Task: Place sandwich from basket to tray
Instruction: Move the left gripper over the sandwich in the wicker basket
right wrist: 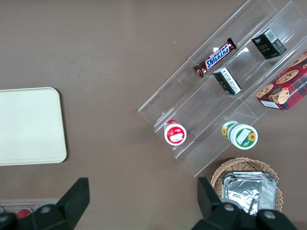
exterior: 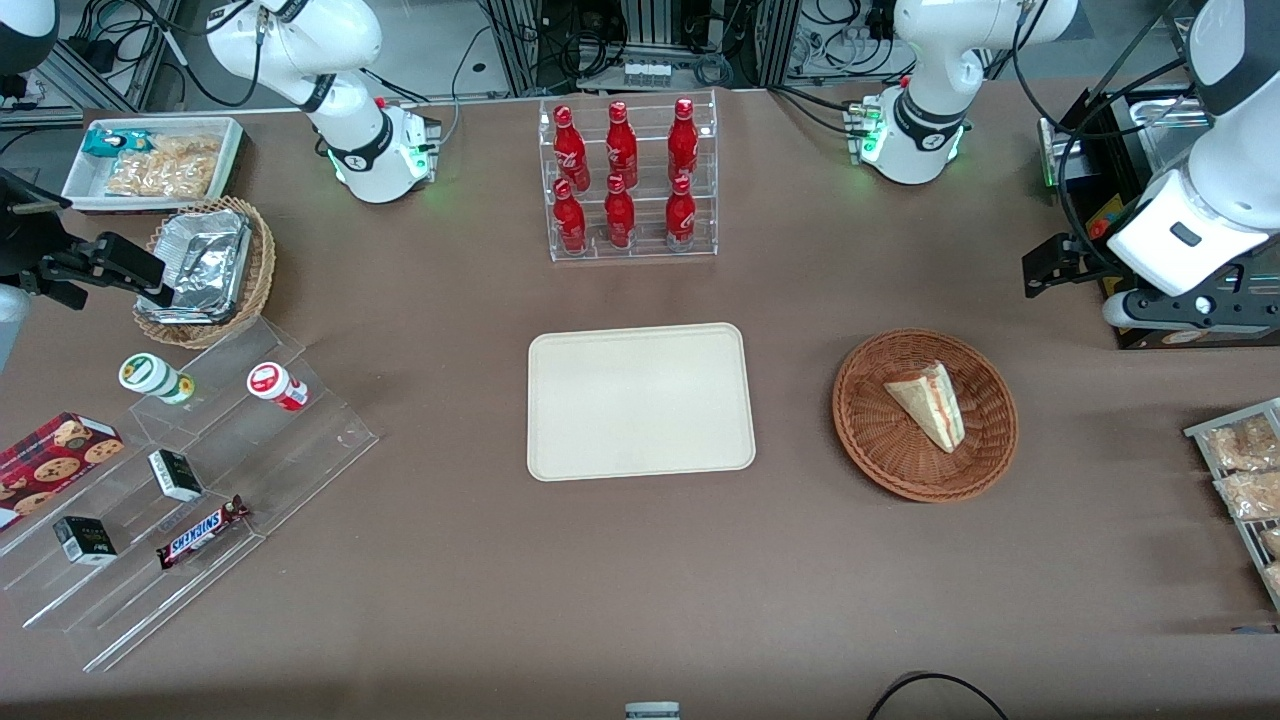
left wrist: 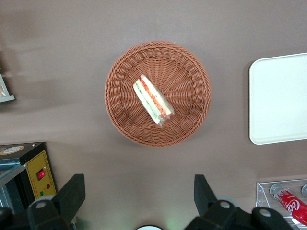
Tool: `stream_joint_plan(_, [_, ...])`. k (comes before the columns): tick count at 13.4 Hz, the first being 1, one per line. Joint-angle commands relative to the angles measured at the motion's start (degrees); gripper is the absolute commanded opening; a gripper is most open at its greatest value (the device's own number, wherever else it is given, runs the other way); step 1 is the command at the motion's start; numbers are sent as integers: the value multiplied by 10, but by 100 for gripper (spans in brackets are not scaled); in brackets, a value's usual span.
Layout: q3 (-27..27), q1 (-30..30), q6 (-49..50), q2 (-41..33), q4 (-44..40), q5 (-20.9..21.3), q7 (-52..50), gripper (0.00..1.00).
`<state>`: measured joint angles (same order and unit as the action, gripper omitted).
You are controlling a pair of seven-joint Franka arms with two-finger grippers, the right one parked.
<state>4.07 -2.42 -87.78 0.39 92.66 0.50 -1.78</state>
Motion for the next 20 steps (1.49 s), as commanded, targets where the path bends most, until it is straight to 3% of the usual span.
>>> stream_joint_plan(1, [0,-1,-15,-2,15,-3,3,100])
stream_joint_plan(7, [0,-1,-98,2,114,-1,-1,100])
stream_joint_plan(14, [0,0,-297,1,279,-1,-5,100])
stream_joint_plan(20, [1,-1,-412,20,352,-1,-50,100])
